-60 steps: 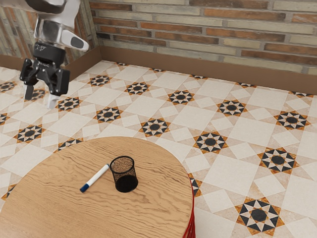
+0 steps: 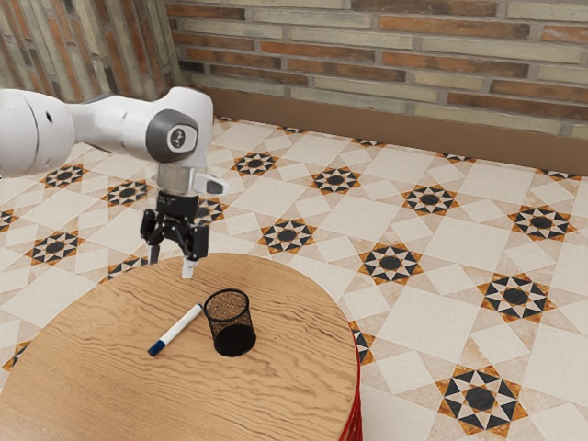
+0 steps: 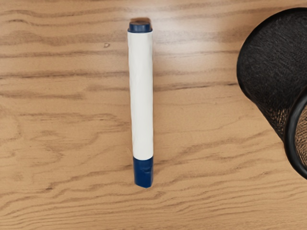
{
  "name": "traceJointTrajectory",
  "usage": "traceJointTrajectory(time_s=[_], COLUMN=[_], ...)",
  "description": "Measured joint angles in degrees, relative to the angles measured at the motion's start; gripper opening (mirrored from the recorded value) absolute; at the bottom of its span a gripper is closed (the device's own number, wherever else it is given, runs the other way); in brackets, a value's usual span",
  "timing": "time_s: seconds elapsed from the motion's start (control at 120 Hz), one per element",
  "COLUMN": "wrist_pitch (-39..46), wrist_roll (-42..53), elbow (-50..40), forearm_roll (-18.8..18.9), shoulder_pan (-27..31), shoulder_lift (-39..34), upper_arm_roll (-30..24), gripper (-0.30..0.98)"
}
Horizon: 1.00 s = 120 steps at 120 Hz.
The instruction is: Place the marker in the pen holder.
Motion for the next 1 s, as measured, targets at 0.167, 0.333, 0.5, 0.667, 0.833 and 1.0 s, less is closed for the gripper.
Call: traceJointTrajectory(time_s=[0.167,0.333,0.5,0.667,0.833,1.0], wrist_pitch=[9.04,20.36,29.44,34.84,37.15,37.88], wrist_roll=[0.13,0.41,0.88,1.24,1.40,1.25], elbow=[-12.21,-25.69,-29.73,-32.05,-33.28,-35.04], forearm_roll=[1.03,2.53,4.37,5.30,5.32,4.00], shoulder_pan=[-0.37,-1.90,-2.50,-2.50,-3.17,-3.20], shoulder_lift=[-1.86,-6.61,-7.34,-7.39,-7.88,-8.73], upper_arm_roll=[1.90,3.22,3.44,4.63,4.88,5.70], gripper=[0.69,0.69,0.69,0.69,0.68,0.66])
